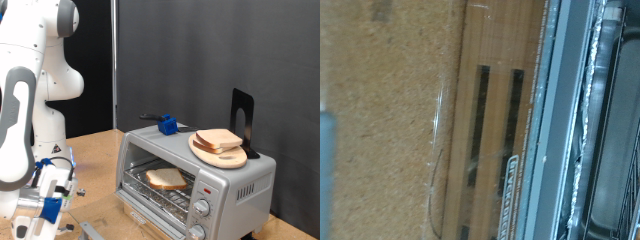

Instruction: Make a piece of toast with the oven

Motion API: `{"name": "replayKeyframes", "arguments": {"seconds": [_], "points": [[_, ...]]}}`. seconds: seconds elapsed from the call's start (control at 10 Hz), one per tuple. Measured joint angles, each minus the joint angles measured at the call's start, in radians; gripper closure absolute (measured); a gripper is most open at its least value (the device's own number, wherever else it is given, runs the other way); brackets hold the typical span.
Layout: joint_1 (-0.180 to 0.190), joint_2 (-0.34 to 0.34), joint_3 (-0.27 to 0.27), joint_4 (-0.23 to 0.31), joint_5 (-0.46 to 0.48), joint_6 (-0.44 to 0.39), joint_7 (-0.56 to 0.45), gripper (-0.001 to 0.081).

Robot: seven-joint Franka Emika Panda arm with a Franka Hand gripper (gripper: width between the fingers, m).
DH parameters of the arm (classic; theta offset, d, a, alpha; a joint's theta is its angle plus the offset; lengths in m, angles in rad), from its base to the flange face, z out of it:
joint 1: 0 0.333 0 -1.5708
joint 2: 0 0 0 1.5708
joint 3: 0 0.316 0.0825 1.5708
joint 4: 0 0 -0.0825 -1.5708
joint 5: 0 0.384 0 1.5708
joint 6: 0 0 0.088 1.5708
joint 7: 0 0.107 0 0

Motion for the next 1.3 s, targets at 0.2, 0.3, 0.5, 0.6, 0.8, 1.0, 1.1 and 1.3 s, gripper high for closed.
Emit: {"name": "replayKeyframes", "arguments": {"seconds": [0.2,0.3,0.5,0.6,0.8,1.0,1.1,1.3], "points": [[0.001,-0.019,0.007,-0.017,0.0,-0.028,-0.001,0.0003],[0.001,-0.034,0.008,-0.024,-0.003,-0.064,-0.001,0.0003],[-0.007,-0.074,0.005,-0.032,-0.016,-0.158,-0.001,0.0003],[-0.013,-0.097,0.004,-0.036,-0.017,-0.206,-0.001,0.0003],[-0.015,-0.146,0.004,-0.05,-0.017,-0.264,0.001,0.0003],[-0.011,-0.209,0.007,-0.08,-0.012,-0.278,0.003,0.0003],[-0.009,-0.241,0.012,-0.097,-0.007,-0.286,0.003,0.0003],[-0.004,-0.302,0.029,-0.136,0.024,-0.302,-0.002,0.0003]]}}
